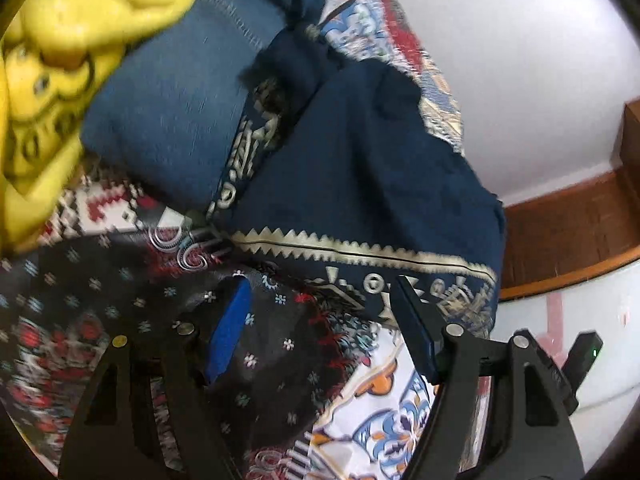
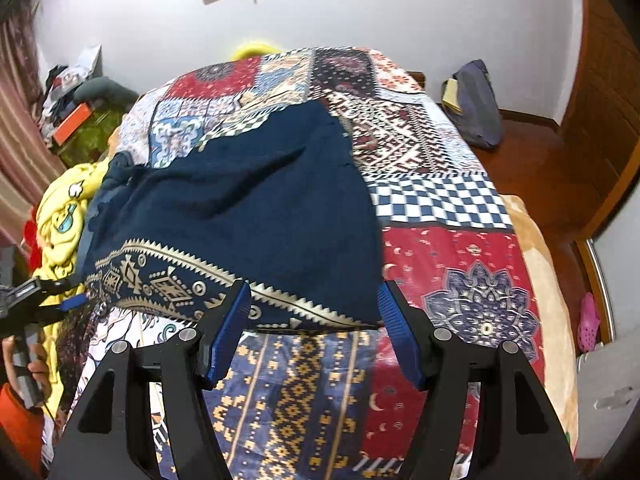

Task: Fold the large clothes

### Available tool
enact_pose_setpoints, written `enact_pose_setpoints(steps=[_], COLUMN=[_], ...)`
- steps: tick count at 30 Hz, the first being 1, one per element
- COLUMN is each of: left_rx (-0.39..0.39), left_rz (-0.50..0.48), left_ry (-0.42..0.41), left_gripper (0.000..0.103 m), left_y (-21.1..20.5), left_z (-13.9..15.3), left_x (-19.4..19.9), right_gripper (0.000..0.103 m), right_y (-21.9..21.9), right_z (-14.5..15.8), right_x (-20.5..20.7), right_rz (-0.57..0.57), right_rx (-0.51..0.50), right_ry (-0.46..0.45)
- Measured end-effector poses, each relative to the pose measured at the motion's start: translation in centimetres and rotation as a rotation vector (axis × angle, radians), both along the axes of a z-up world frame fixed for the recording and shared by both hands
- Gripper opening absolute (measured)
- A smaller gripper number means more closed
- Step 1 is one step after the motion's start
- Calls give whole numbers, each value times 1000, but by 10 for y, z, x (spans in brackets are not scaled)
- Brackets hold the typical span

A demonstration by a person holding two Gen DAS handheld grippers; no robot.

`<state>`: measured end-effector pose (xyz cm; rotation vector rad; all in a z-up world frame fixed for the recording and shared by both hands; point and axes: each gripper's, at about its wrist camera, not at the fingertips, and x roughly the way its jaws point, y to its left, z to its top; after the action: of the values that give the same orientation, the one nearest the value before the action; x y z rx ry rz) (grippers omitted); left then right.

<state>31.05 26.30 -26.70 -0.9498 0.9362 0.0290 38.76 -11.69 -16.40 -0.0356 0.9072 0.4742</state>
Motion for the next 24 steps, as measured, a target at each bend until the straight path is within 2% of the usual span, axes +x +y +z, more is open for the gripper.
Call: enact_pose_setpoints(steps=[2,4,6,13,15,21,24], left_rx=[10,-25,-67,9,13,-95,-183], left_rz=[12,12,-3,-2,5,51,92], left_ry=[-10,-30,-45,-124,-136,-183,-217], left_gripper=[71,67,51,47,47,47,47], left_y=[-3,-5,-7,-11,-12,3,13], left_z=[0,0,-2,16,11,-12,-18], left_x=[8,18,29,47,51,49,43], right_gripper=[62,62,62,62,62,62,62], right_y=[6,13,18,38,45,68,79], right_z=[-3,-7,-10,-6,-4,-4,-6], right_x=[0,-1,1,8,11,15,15], right_rz=[10,19,29,52,62,100,120], right_rx=[-15,-30,-30,10,17,41,45], right_ry=[-2,6,17,14,10,9,11])
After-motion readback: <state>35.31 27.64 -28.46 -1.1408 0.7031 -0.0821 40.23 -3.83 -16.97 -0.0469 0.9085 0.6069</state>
